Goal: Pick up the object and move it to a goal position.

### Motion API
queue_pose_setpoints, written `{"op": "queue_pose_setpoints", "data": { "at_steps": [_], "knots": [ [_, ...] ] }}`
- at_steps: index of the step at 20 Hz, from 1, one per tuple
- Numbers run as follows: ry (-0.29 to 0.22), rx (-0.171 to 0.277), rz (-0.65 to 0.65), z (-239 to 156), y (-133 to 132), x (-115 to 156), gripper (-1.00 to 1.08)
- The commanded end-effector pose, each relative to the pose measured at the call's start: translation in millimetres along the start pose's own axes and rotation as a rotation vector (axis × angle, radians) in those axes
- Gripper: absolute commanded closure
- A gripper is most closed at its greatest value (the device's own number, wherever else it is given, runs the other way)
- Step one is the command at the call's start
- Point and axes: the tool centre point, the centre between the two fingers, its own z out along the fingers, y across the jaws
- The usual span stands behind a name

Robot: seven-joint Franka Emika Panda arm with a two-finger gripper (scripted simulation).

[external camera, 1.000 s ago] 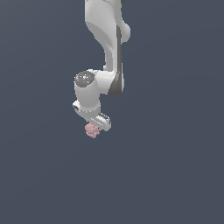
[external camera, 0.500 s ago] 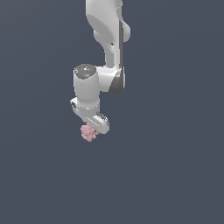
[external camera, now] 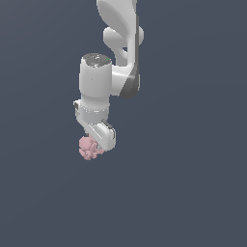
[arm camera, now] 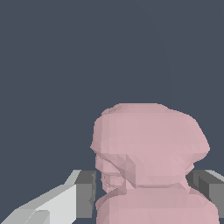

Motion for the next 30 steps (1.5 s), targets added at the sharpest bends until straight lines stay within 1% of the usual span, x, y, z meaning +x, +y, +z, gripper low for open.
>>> {"op": "queue_pose_setpoints", "data": {
  "at_steps": [1, 15, 30],
  "knots": [
    [0.045, 0.005, 0.04, -14, -6, 13, 1.08],
    [0.271, 0.022, 0.24, -90, -24, 73, 1.08],
    [0.503, 0.035, 0.444, -180, -30, 117, 1.08]
  ]
}}
